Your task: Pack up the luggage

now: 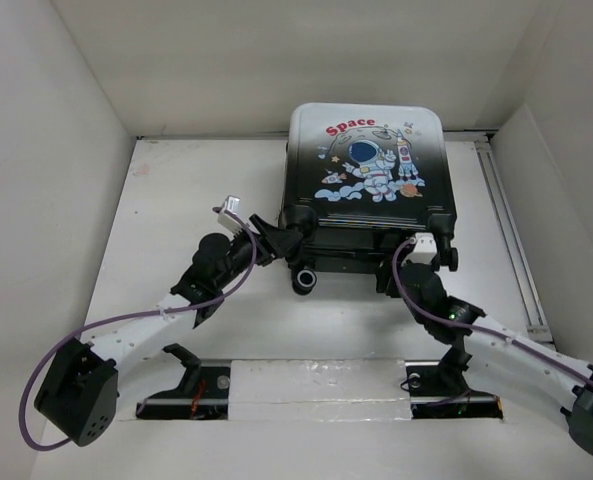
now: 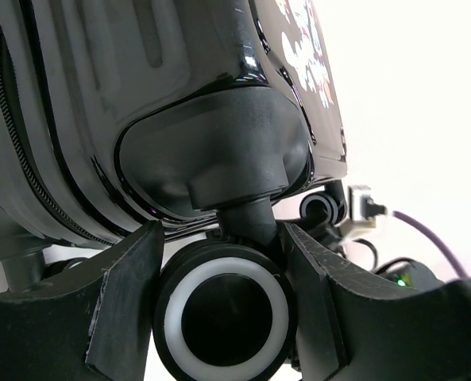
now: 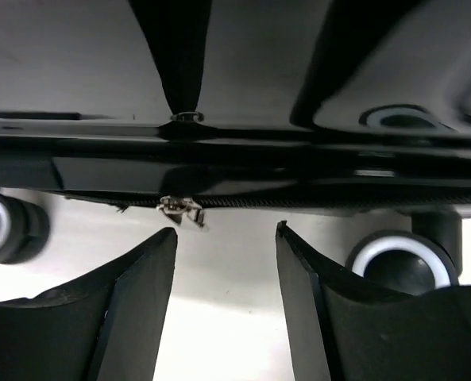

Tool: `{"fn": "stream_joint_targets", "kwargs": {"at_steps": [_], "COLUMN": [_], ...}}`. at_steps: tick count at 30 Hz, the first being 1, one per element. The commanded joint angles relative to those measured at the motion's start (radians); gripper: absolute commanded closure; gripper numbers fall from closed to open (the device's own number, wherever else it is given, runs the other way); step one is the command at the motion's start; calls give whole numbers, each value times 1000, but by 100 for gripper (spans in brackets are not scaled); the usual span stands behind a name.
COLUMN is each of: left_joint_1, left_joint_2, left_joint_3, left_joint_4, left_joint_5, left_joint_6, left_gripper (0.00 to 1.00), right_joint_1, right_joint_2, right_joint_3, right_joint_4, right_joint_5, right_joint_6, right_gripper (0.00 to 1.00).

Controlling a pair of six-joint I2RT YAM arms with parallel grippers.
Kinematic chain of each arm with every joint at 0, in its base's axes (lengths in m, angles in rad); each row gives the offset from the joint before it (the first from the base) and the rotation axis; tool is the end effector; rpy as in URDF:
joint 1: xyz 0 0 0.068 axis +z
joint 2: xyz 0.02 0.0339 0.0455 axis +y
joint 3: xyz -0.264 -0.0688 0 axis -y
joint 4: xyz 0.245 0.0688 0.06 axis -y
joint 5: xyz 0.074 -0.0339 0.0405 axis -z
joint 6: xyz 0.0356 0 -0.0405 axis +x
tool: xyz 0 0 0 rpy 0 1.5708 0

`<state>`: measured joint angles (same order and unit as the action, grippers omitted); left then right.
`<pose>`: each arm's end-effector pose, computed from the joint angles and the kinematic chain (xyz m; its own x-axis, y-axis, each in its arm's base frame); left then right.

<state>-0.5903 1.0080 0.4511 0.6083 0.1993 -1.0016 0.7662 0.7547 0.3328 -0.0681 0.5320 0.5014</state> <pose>0.1852 -0.1325 0.2638 -0.5749 -0.6086 -0.5468 0.4185 0.3555 -0.8357 0.1337 0.1036 0.1995 -0.4296 0.1615 -0.8885 -0.0782 0.9735 0.2148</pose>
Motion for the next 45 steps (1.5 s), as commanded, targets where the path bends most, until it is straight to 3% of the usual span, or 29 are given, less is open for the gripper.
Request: {"fn": "stream_joint_targets", "kwargs": {"at_steps": [1,7,9,14,18,19,22,25,30,34,40,42,45], "left_joint_1": [18,18,18,18,18,18,18,18,59,90,90,51,-21], "left_joint_2": [-71,-52,-43,-34,-34,-34,-43,-66,-101,-123,-143,-106,-46], "left_joint_3": [32,23,23,3,3,3,3,3,12,23,32,23,32], "left_joint_4": [286,309,318,327,337,337,314,283,258,240,225,251,301], "left_joint_5": [0,31,40,49,49,49,37,2,-17,-17,-26,-8,-17], "left_joint_6": [-71,-80,-80,-91,-100,-100,-89,-63,-49,-38,-28,-40,-40], "left_gripper": [100,100,100,100,100,100,100,100,100,100,100,100,100], "right_joint_1": [-21,-82,-82,-91,-91,-91,-91,-91,-104,-140,-140,-140,-83], "right_joint_2": [49,120,141,187,210,210,134,26,-288,-380,-359,-335,-165], "right_joint_3": [46,-32,-32,-63,-86,-86,-75,-64,-64,-26,-3,-49,-72], "right_joint_4": [132,462,536,637,717,717,638,412,69,-56,-61,92,377], "right_joint_5": [-72,-171,-184,-234,-219,-210,-150,-43,26,57,5,-171,-355], "right_joint_6": [-101,-210,-224,-192,-170,-170,-159,-109,-55,-67,-82,-83,-54], "right_gripper": [41,47,56,63,96,100,100,100,100,100,100,100,100]}}
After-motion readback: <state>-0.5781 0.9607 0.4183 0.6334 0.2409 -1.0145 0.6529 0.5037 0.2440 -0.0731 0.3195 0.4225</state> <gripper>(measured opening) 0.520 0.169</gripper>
